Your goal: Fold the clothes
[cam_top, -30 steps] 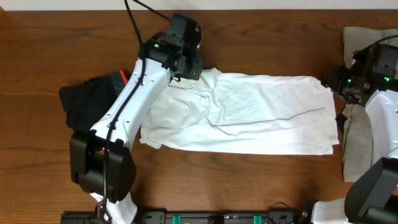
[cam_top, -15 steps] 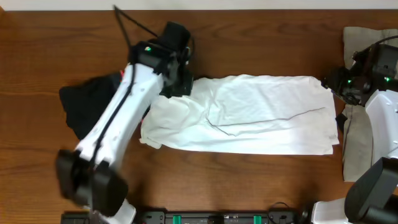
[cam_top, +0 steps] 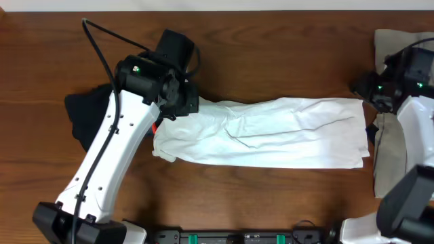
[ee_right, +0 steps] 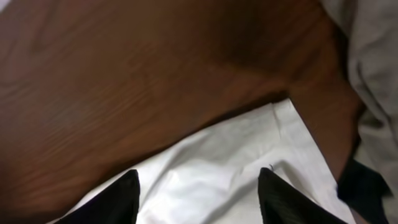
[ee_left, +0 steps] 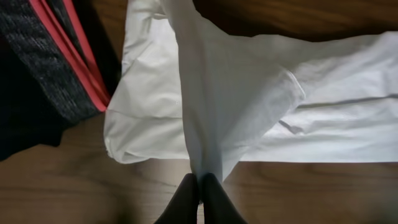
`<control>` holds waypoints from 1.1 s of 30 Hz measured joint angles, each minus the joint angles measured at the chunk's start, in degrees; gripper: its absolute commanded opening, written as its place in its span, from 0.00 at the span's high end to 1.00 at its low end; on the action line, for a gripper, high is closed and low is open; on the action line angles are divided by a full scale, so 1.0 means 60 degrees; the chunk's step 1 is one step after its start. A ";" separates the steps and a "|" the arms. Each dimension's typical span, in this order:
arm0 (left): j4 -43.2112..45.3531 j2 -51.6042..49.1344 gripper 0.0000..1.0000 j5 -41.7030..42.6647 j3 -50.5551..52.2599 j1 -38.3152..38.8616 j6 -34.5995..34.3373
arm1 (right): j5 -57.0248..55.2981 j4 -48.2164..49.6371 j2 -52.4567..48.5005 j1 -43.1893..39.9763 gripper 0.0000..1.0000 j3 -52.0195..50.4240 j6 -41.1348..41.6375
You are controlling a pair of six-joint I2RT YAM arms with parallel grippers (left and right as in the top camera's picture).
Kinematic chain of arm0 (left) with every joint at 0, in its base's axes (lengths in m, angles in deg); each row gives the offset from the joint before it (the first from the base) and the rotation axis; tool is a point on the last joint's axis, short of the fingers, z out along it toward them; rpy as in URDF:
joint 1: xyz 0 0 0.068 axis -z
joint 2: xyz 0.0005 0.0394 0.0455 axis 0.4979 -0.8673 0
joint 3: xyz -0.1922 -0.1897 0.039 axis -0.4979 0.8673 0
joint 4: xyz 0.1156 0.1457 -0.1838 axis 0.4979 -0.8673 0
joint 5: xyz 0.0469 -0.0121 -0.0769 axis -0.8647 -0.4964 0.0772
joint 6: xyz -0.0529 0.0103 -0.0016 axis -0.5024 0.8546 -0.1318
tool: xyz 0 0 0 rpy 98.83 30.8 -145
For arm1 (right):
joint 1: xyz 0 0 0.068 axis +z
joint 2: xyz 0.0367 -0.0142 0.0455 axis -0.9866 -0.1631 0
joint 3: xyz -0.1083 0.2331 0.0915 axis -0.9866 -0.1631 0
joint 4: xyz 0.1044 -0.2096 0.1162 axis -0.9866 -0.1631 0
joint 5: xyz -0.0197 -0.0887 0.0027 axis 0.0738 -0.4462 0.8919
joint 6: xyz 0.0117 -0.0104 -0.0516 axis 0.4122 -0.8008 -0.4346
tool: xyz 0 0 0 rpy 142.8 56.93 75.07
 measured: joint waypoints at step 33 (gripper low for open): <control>0.0474 -0.0011 0.94 -0.0226 0.0007 0.0000 -0.0036 | 0.2310 -0.1723 -0.1963 -0.0506 0.39 0.0018 -0.0208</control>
